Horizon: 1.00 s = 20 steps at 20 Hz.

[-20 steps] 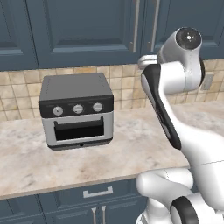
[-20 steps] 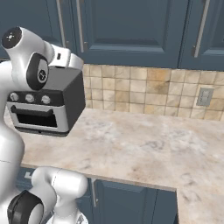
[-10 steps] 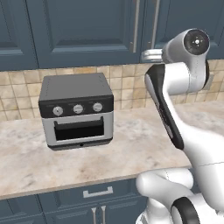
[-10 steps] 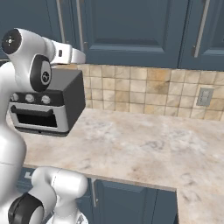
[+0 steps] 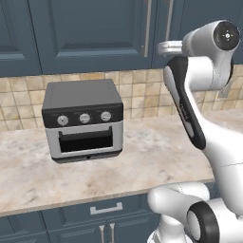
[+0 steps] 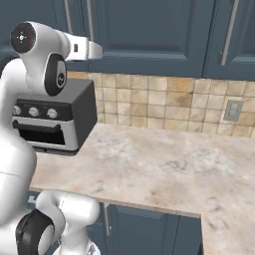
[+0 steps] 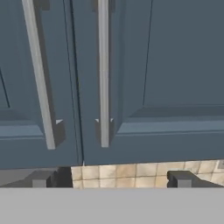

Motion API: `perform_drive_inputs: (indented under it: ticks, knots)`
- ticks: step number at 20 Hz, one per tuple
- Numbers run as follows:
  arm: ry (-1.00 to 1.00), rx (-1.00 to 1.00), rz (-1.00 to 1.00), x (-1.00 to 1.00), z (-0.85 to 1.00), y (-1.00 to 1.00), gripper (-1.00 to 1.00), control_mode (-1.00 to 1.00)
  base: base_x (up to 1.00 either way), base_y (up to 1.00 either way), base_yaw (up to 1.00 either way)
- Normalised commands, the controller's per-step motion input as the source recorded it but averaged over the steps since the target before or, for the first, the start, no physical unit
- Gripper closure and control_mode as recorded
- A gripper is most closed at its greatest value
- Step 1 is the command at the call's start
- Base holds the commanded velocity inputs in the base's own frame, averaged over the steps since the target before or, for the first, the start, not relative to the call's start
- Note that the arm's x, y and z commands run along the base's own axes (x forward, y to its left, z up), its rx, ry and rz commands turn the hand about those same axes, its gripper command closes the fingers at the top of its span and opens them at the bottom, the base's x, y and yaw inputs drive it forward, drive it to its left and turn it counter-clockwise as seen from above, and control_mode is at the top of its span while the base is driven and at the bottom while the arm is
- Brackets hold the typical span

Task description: Move the mustard and ketchup from the cabinet to the dining counter.

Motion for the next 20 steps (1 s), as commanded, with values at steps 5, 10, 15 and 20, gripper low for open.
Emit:
perform_drive_inputs:
  ticks: [5, 10, 15, 20]
  knots:
    - [-0.01, 0.0, 0.06, 0.26, 0.16, -0.13, -1.0, -1.0, 0.0, 0.0, 0.0]
    - [0.0, 0.0, 0.03, 0.43, 0.14, -0.15, -1.0, -1.0, 0.0, 0.0, 0.0]
    - [0.0, 0.0, 0.01, 0.4, 0.17, -0.02, -1.0, -1.0, 0.0, 0.0, 0.0]
    - [0.0, 0.0, 0.0, 0.25, 0.24, 0.01, -1.0, -1.0, 0.0, 0.0, 0.0]
